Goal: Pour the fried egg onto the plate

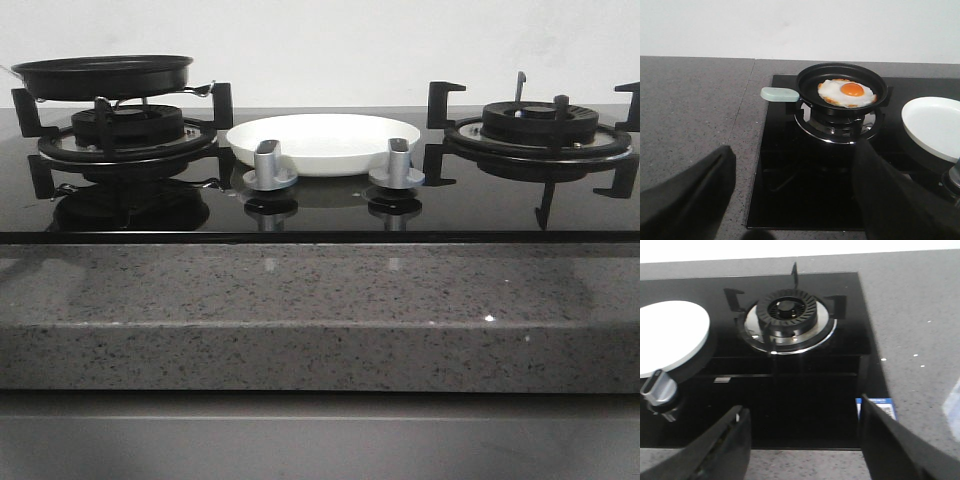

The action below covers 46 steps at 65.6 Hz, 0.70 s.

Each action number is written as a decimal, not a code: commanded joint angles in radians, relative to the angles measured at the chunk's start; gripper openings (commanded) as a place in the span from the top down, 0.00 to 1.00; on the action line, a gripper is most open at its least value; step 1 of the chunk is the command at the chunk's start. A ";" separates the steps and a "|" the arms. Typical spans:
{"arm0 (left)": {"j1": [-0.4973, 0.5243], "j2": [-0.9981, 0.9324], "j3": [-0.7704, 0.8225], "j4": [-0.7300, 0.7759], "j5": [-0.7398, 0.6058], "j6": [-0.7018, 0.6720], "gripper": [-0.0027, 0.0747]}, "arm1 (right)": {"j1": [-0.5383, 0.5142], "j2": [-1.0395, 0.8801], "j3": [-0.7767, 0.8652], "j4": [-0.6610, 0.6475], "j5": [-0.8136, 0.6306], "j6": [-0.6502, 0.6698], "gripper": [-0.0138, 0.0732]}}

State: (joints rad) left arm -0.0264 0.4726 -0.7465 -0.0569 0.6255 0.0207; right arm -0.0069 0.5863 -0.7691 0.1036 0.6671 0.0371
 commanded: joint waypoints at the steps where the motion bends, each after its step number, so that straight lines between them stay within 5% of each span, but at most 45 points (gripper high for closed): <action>1: 0.002 0.013 -0.023 -0.023 -0.087 -0.002 0.32 | 0.016 0.059 -0.078 0.083 -0.027 -0.061 0.28; 16: 0.002 0.013 -0.023 -0.026 -0.089 -0.002 0.32 | 0.127 0.310 -0.234 0.302 0.083 -0.268 0.28; 29: -0.070 0.013 -0.023 -0.026 -0.095 -0.002 0.32 | 0.234 0.565 -0.382 0.291 0.096 -0.284 0.28; 46: -0.211 0.013 -0.021 -0.024 -0.065 -0.002 0.32 | 0.245 0.887 -0.671 0.285 0.253 -0.284 0.33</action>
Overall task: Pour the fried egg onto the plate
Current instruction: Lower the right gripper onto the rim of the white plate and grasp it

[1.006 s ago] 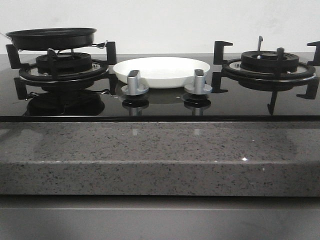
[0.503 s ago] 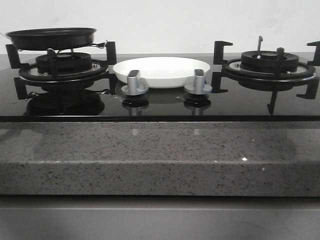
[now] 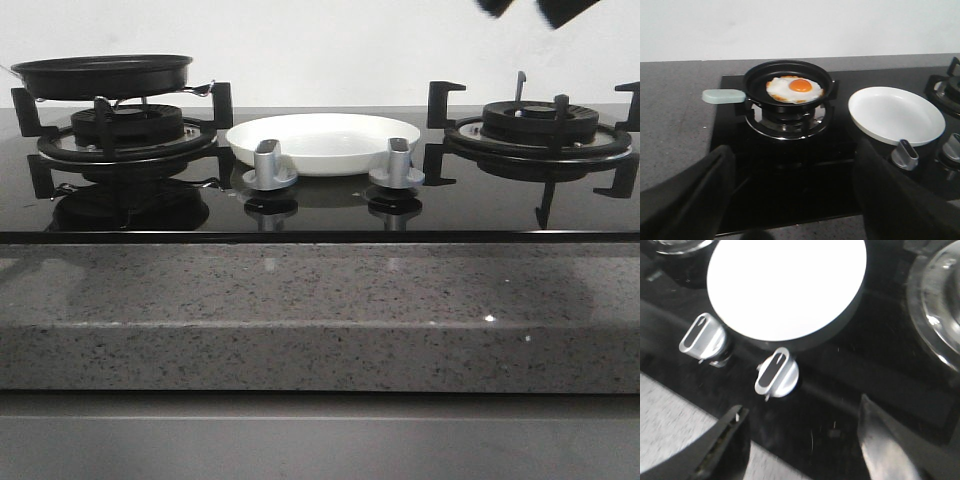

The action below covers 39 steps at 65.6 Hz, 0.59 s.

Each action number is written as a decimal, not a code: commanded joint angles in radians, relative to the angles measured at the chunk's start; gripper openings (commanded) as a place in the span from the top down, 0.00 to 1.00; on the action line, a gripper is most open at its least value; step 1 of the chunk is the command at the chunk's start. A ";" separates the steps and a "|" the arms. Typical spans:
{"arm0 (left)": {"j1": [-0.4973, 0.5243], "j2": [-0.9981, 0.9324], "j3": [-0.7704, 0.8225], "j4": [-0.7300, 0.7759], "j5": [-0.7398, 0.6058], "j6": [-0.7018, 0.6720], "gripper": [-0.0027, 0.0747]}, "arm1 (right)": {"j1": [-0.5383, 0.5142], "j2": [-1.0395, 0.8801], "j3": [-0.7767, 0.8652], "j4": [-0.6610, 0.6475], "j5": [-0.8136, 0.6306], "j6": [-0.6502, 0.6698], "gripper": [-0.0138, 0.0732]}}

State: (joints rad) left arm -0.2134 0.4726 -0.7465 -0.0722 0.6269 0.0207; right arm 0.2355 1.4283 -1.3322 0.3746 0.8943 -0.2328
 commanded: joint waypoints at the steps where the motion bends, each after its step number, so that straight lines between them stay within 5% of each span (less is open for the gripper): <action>1: -0.026 0.013 -0.020 -0.008 -0.063 -0.002 0.32 | 0.002 0.062 -0.134 0.014 0.036 -0.014 0.34; 12: -0.031 0.013 -0.001 -0.008 -0.059 -0.002 0.32 | 0.002 0.265 -0.340 -0.008 0.127 -0.014 0.45; 39: -0.031 0.013 0.010 -0.010 -0.051 -0.002 0.32 | -0.005 0.573 -0.702 -0.076 0.228 -0.012 0.46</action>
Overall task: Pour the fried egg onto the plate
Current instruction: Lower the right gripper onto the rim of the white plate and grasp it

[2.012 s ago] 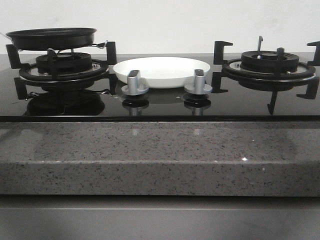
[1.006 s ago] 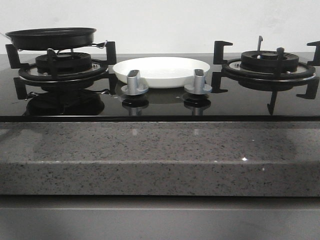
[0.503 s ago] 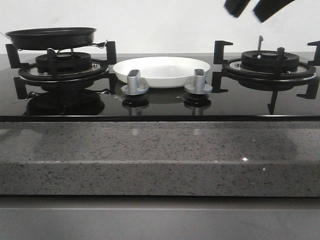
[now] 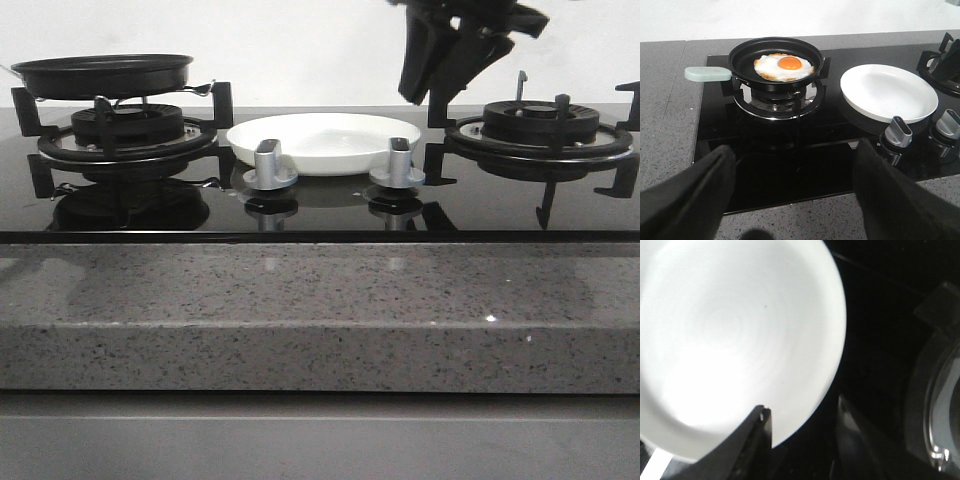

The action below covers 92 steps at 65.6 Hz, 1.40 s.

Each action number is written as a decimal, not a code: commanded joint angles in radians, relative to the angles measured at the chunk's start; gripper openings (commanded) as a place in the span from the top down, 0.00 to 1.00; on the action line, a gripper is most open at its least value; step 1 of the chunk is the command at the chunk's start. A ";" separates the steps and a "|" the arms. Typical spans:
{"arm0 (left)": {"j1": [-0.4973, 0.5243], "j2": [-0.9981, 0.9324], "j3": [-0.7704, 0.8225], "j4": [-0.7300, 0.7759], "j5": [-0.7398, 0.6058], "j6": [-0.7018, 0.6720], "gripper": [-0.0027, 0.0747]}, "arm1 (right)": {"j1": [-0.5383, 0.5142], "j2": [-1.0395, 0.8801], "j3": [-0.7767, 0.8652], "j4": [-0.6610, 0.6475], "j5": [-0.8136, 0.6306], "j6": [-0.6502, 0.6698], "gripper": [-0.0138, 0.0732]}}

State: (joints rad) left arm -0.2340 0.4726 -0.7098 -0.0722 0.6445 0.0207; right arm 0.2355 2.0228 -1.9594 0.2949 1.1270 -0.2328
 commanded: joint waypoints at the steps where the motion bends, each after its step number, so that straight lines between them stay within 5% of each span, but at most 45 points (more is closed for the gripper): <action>1: -0.010 0.013 -0.027 -0.010 -0.068 -0.002 0.32 | -0.006 -0.012 -0.085 0.003 -0.002 -0.012 0.47; 55: -0.010 0.013 -0.027 -0.010 -0.084 -0.002 0.33 | -0.018 0.099 -0.156 0.032 0.060 0.057 0.48; 92: -0.010 0.013 -0.027 -0.010 -0.082 -0.002 0.33 | -0.021 0.099 -0.156 0.121 0.044 0.192 0.89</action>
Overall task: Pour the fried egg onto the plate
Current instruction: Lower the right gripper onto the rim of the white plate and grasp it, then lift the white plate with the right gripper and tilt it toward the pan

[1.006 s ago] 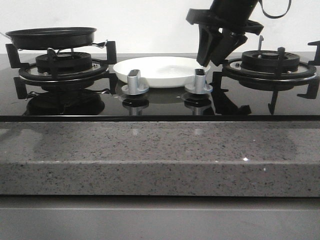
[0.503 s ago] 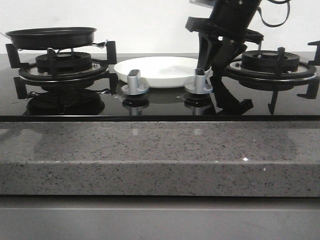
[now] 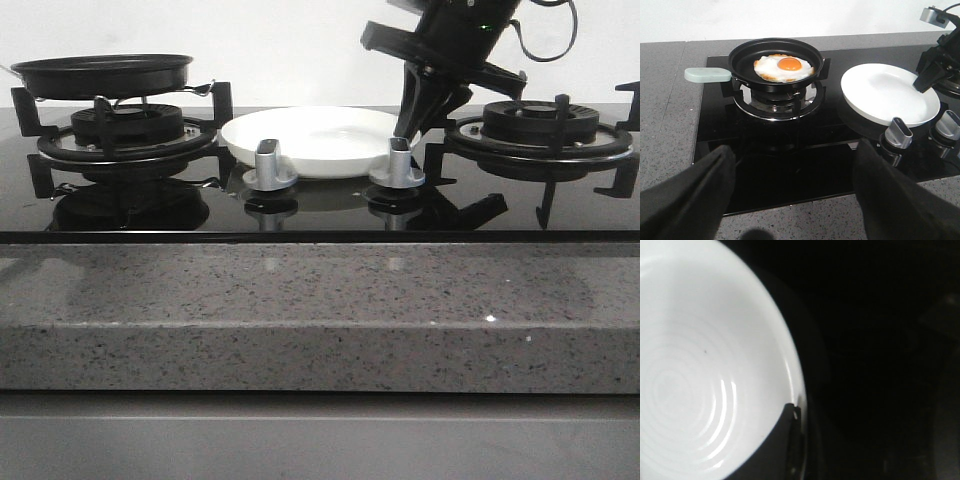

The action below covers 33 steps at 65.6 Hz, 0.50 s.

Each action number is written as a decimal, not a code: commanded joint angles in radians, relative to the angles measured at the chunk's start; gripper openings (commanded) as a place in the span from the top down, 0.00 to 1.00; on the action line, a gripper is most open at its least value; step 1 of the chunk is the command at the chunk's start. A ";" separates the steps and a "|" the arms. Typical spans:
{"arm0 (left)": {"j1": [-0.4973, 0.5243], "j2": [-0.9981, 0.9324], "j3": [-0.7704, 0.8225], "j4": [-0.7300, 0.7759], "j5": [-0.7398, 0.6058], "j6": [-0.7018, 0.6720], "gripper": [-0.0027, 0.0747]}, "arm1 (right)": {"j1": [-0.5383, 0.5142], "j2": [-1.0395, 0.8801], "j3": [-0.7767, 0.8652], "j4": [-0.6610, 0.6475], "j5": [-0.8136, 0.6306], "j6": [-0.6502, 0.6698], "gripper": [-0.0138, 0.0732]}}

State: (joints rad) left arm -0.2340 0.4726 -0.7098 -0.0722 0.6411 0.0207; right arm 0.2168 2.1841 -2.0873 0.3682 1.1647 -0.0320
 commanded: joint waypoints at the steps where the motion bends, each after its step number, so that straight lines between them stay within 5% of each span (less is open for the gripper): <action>1: -0.010 0.013 -0.027 -0.010 -0.079 -0.002 0.33 | -0.002 -0.062 -0.028 0.049 0.004 -0.006 0.90; 33: -0.010 0.013 -0.027 -0.010 -0.079 -0.002 0.33 | -0.072 -0.140 -0.028 0.202 -0.065 0.067 0.95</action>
State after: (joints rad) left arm -0.2340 0.4726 -0.7098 -0.0722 0.6411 0.0207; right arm 0.1585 2.1485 -2.0873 0.4802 1.1316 0.0334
